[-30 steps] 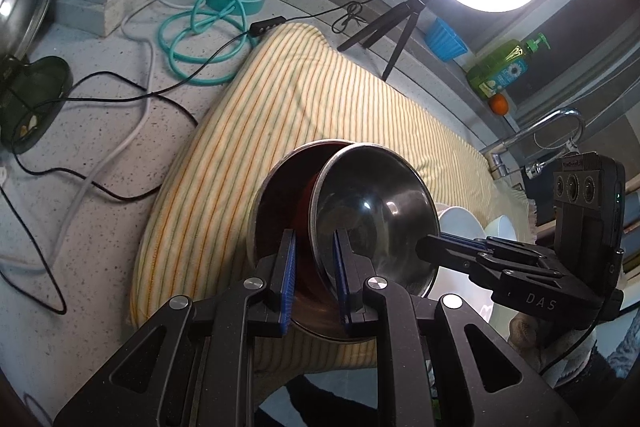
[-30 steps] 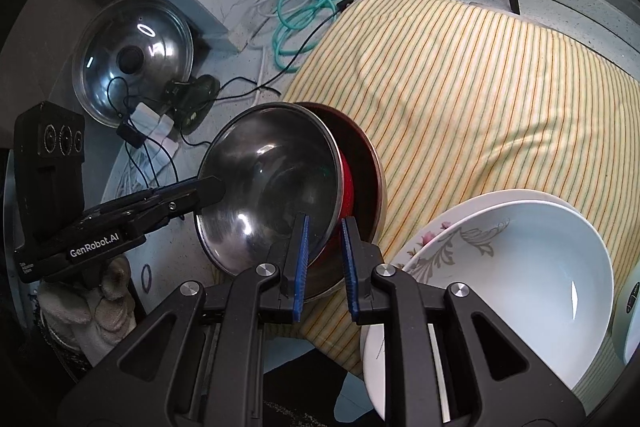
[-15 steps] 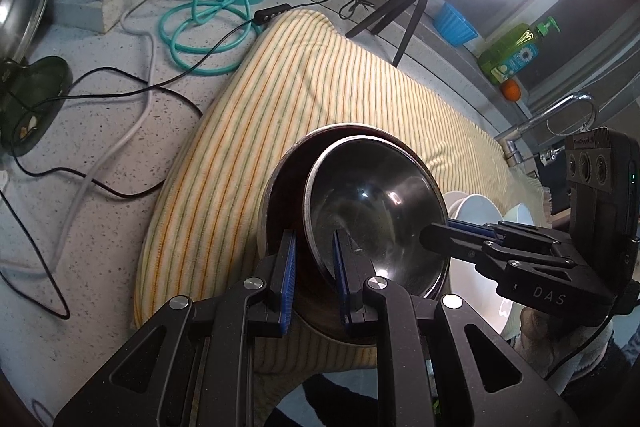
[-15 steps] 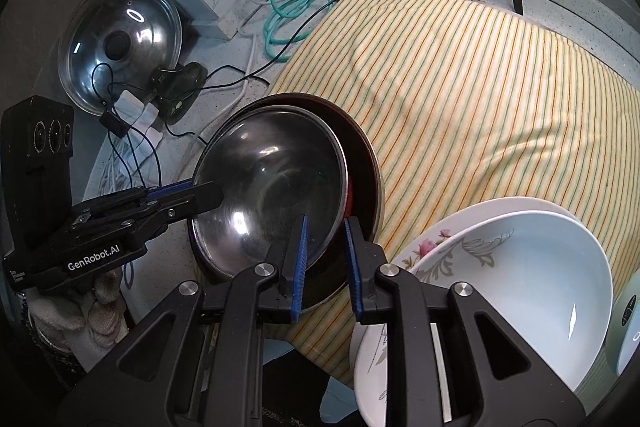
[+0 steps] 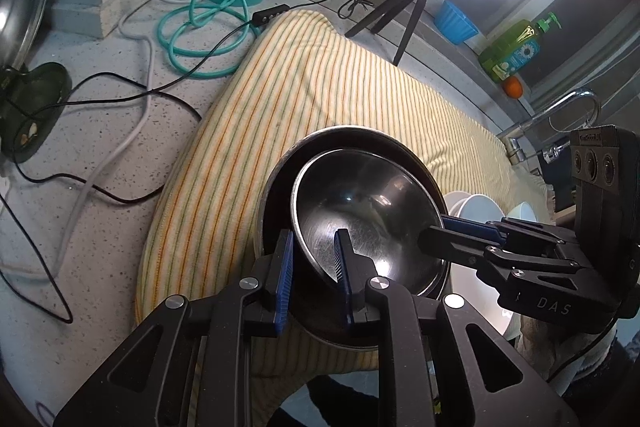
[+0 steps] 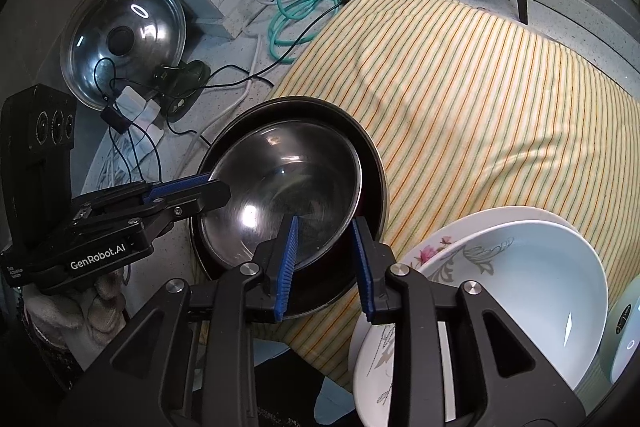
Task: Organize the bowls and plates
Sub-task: 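Carry the red-sided bowl and lower it into the large steel bowl, then open both grippers and lift away from the nested bowls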
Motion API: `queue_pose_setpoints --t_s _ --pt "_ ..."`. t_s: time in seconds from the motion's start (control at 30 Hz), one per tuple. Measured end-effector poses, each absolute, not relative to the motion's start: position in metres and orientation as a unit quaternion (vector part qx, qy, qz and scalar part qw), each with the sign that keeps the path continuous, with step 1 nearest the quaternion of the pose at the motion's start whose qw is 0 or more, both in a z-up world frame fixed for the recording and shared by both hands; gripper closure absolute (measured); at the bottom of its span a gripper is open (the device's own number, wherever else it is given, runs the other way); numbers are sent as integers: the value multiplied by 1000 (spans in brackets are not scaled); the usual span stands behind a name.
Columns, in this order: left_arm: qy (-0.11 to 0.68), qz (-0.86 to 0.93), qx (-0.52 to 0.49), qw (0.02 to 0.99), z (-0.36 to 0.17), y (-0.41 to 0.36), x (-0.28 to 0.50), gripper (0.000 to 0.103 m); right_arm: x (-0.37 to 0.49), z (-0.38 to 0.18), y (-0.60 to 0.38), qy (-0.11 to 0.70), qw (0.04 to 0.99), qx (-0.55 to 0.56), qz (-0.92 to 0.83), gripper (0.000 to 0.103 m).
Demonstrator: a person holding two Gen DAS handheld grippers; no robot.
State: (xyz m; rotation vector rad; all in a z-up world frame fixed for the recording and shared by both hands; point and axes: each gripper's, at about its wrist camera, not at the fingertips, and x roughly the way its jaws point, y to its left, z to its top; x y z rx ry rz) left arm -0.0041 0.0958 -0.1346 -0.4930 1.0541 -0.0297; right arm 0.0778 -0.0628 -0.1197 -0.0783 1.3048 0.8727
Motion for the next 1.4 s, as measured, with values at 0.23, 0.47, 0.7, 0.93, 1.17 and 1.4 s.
queue_pose_setpoints --t_s 0.23,0.47,0.7,0.93,1.17,1.4 --pt "500 -17 -228 835 -130 96 -5 80 74 -119 -58 574 716 -56 393 75" --pt "489 -24 -236 839 -120 96 -8 80 69 -120 -48 549 729 -97 397 75" --pt "475 -26 -243 846 -112 98 -8 80 66 -116 -43 524 741 -120 402 75" --pt "467 -25 -244 850 -104 100 -9 80 71 -100 -55 504 752 -81 417 54" --pt "458 -27 -243 855 -97 92 -7 59 77 -75 -77 486 768 -47 415 41" --pt "452 -38 -214 865 -86 65 1 50 83 -61 -122 486 781 -13 392 22"
